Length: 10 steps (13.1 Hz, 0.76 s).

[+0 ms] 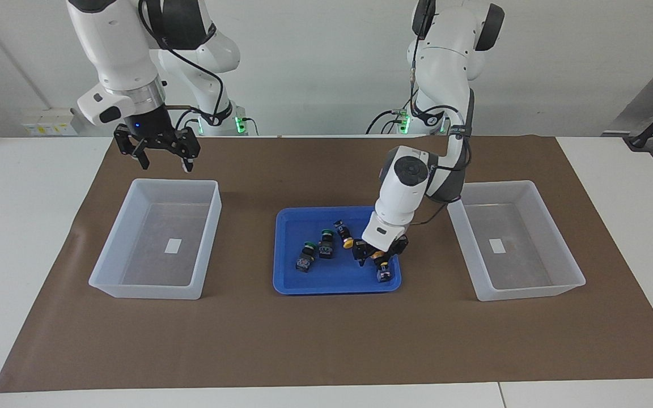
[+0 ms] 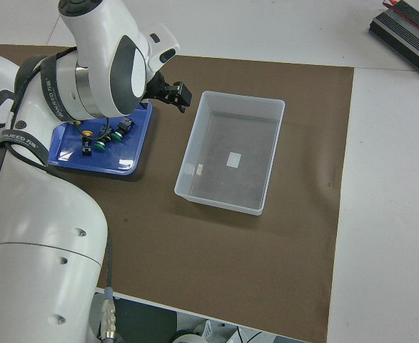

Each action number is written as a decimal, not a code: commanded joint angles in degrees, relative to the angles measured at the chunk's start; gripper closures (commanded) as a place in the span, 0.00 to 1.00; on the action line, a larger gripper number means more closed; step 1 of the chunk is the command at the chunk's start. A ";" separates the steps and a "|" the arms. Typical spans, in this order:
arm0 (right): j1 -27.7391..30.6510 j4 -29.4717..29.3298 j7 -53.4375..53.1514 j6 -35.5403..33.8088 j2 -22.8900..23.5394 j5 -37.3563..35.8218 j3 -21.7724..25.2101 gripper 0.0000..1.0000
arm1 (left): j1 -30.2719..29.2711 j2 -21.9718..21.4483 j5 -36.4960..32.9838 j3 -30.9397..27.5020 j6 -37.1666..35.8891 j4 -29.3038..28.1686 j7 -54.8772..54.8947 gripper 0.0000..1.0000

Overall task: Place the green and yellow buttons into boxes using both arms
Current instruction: 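Carry the yellow button to the left box while the right gripper grasps a green button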

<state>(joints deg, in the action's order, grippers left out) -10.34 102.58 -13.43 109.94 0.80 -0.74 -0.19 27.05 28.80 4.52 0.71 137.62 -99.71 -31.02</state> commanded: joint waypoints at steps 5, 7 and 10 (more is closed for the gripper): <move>-7.41 -0.72 -14.43 16.51 13.77 2.41 -0.17 0.00 | -0.07 -1.56 -0.39 -1.06 -0.59 -0.59 -0.36 1.00; -7.85 -0.72 -15.04 19.85 16.15 2.58 -0.17 0.00 | -0.94 -0.95 -0.39 -1.15 -7.58 5.28 -0.36 1.00; -12.32 -0.72 -19.79 23.90 18.88 3.02 -0.17 0.00 | -3.57 0.73 -0.22 -1.15 -22.19 17.24 -0.18 1.00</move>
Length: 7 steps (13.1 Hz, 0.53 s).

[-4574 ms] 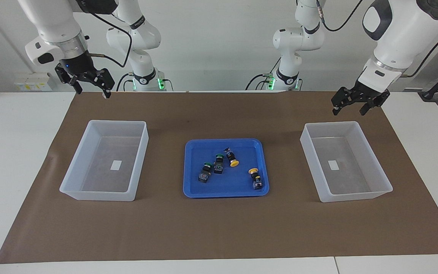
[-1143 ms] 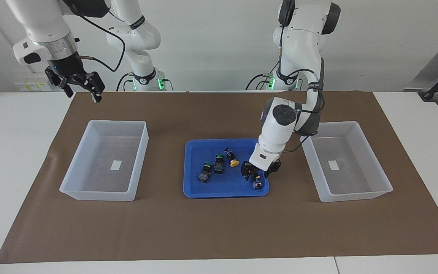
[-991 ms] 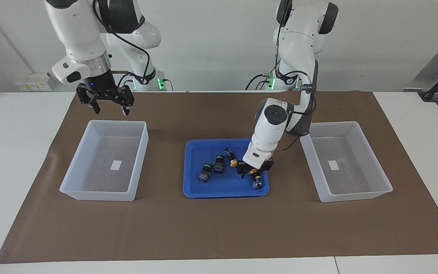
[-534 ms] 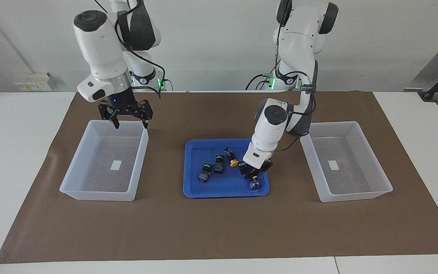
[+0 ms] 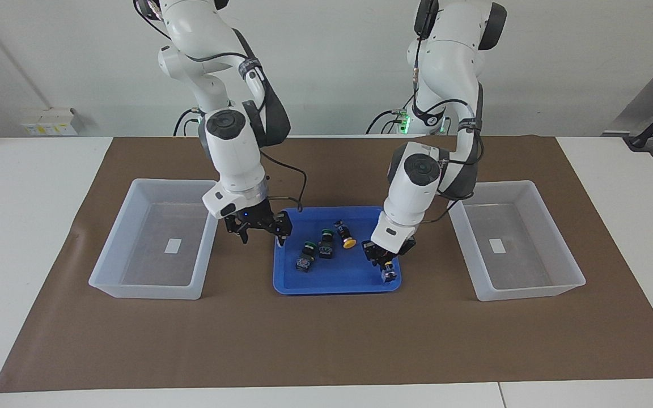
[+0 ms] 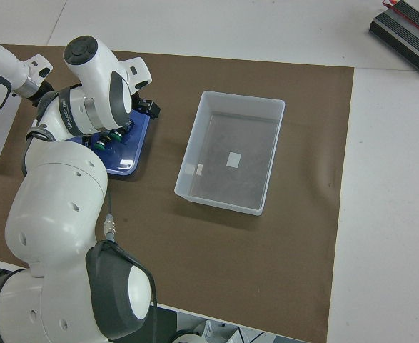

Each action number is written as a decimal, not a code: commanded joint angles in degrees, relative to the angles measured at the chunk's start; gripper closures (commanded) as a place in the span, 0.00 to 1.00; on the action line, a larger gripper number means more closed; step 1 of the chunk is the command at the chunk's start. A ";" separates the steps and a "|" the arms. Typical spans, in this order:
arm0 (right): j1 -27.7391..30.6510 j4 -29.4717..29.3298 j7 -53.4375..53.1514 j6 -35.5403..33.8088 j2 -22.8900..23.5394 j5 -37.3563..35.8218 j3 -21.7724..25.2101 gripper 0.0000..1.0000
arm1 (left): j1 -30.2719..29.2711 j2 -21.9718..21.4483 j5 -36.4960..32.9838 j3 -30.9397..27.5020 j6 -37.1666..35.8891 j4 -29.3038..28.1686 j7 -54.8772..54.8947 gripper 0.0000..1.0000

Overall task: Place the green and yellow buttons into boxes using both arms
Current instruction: 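Carry the yellow button to the left box while the right gripper grasps a green button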

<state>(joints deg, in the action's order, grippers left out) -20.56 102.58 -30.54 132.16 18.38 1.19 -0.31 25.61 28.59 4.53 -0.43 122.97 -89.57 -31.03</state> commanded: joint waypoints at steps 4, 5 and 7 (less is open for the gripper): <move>-4.74 -2.65 -3.38 8.18 6.22 0.92 -0.04 0.00 | -9.51 -3.09 -0.05 -0.19 -16.17 9.86 3.59 1.00; -5.53 -3.44 -3.91 9.94 7.45 0.92 -0.04 0.00 | -12.14 -4.15 0.13 0.07 -17.84 9.94 6.74 1.00; -5.90 -3.62 -4.18 12.40 9.82 0.13 -0.04 0.00 | -16.80 -4.34 0.13 0.08 -20.31 10.65 14.55 1.00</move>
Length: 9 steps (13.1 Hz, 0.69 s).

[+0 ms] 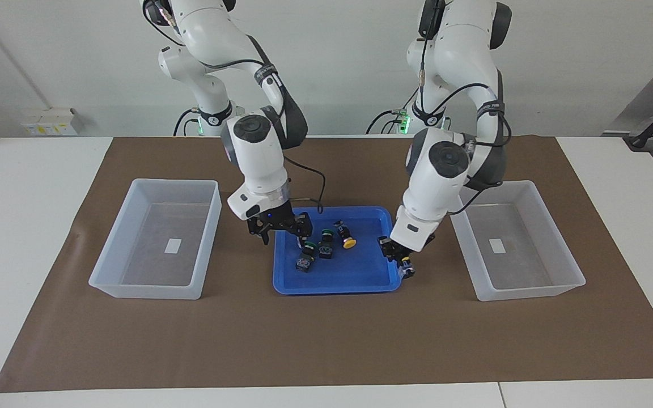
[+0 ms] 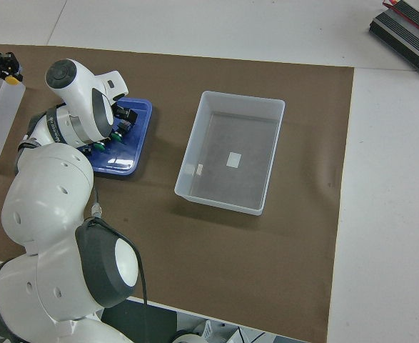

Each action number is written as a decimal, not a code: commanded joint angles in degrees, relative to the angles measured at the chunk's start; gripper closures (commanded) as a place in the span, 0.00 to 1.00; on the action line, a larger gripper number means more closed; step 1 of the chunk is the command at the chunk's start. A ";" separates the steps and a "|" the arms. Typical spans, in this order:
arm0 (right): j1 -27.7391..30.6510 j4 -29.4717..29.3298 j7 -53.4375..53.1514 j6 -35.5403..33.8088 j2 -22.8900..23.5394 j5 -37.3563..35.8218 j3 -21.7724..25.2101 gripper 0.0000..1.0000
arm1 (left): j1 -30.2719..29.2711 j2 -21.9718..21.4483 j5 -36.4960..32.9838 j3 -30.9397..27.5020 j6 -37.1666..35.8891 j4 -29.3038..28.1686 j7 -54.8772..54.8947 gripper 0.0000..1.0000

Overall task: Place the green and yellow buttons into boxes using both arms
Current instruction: 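Carry the yellow button to the left box while the right gripper grasps a green button, then open the left gripper to drop the yellow button into the box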

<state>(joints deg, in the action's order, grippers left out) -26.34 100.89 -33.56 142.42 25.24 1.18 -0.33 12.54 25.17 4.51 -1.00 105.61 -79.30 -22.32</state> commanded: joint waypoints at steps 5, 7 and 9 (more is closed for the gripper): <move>-0.29 -1.14 -2.64 2.42 3.93 0.22 0.07 0.02 | -12.97 -3.89 1.29 0.30 -0.86 -3.82 28.10 1.00; -0.12 -0.70 -5.10 2.42 4.20 0.22 -0.02 0.03 | -14.47 -7.92 1.38 0.30 6.23 -14.33 31.19 1.00; -0.03 -0.70 -7.82 2.51 4.20 0.48 -0.02 0.03 | -14.74 -10.66 1.38 0.21 15.28 -24.63 31.38 1.00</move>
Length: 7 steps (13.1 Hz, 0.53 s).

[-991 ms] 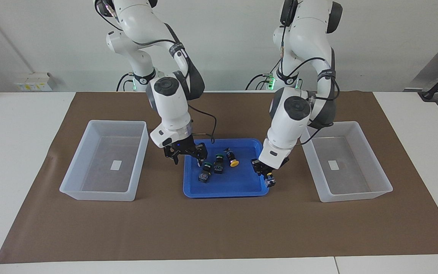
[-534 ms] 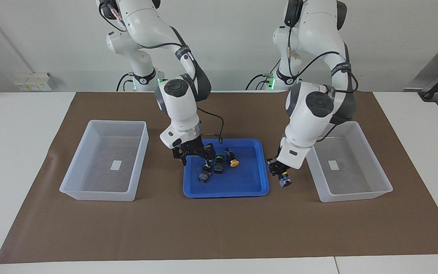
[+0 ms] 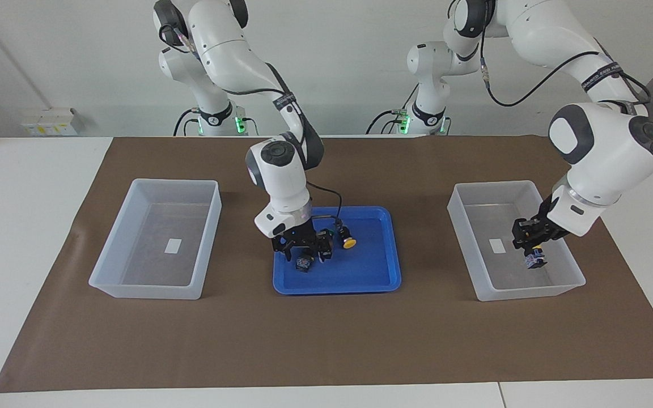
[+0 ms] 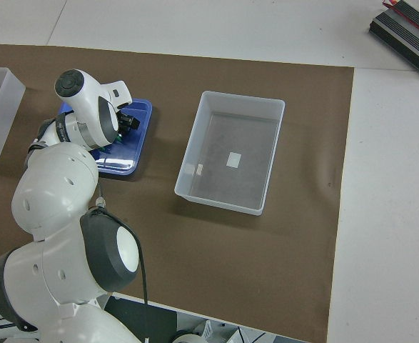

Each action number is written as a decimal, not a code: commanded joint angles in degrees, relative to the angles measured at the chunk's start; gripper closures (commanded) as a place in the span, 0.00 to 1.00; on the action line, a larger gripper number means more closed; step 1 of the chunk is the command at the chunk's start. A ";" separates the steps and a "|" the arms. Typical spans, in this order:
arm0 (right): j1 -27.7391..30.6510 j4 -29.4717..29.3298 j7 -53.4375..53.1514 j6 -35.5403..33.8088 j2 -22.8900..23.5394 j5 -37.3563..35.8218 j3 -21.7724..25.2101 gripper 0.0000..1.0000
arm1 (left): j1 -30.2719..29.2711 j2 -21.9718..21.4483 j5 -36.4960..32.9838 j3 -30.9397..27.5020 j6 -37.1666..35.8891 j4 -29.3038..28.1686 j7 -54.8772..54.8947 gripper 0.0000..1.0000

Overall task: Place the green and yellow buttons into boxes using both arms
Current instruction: 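Open the left gripper to drop the yellow button into the box, then return the left gripper to the tray while the right gripper carries the green button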

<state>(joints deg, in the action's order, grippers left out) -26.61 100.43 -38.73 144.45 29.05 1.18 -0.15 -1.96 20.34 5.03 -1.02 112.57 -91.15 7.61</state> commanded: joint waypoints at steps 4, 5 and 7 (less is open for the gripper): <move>-0.10 0.91 -2.67 0.39 1.70 0.40 -0.12 0.03 | 0.55 -4.53 0.77 0.23 15.64 -17.21 1.53 1.00; -0.10 0.91 -2.67 0.04 1.62 0.32 -0.12 0.04 | 0.73 -3.65 0.77 0.23 17.92 -18.35 1.53 1.00; 0.07 0.65 -2.49 -0.22 1.62 0.31 -0.12 0.44 | 1.17 -2.33 0.77 0.23 23.19 -20.99 1.62 1.00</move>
<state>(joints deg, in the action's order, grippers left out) -26.66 101.18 -40.40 144.35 30.60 1.15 -0.12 -1.72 18.17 5.06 -0.30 130.47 -108.24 8.07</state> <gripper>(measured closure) 0.070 0.626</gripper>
